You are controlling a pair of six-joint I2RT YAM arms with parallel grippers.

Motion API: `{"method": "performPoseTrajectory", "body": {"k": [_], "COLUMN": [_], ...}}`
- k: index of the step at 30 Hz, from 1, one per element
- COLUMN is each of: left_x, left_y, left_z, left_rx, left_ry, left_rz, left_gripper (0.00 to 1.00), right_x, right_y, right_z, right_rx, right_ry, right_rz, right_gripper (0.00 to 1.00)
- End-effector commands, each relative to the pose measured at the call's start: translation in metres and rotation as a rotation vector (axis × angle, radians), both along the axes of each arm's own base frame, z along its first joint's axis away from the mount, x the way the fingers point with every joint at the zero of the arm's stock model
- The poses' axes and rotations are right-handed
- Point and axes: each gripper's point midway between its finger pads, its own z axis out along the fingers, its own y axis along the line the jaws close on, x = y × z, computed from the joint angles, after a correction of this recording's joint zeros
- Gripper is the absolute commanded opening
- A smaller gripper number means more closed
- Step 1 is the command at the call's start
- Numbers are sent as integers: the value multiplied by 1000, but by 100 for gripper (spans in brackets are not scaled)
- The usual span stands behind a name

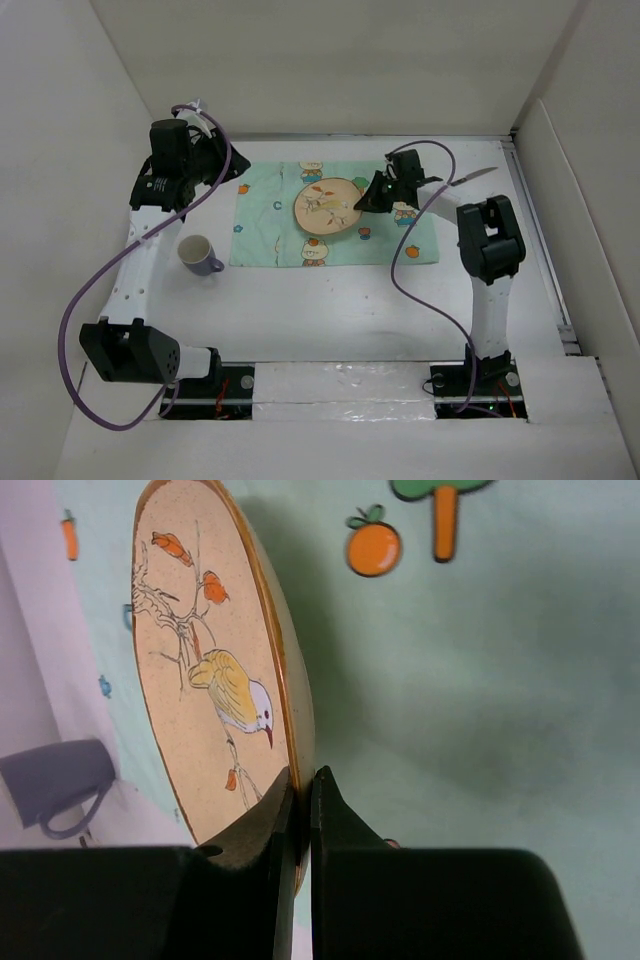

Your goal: Set the dinner table for one person

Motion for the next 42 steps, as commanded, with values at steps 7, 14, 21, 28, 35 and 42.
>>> {"method": "performPoseTrajectory", "body": {"k": [7,14,21,28,35,42], "left_x": [5,11,1,-38,-76,-118], "left_y": [-1,8,11,25,31,55], "left_z": [17,64,155,190,163,144], "left_rx": [-15,9,-39,-143,-217,-186], "left_ry": [-64,-160,-361,-460,-374,-344], "left_rz": [6,52,89,199,291,415], "left_gripper": [33,33,18,0,20,24], "right_x": [-1,-7,-9,-84,-175,-208], "right_y": [-4,-21,-47,102,241,320], "right_z": [0,17,99,169,165,110], "right_rx": [-81,-287,-396,-108,36,-32], "right_ry": [-16,-51,-251,-570,-679,-676], "right_rz": [9,-24,-126,293,598,750], "right_gripper": [31,57,36,0,36,65]}}
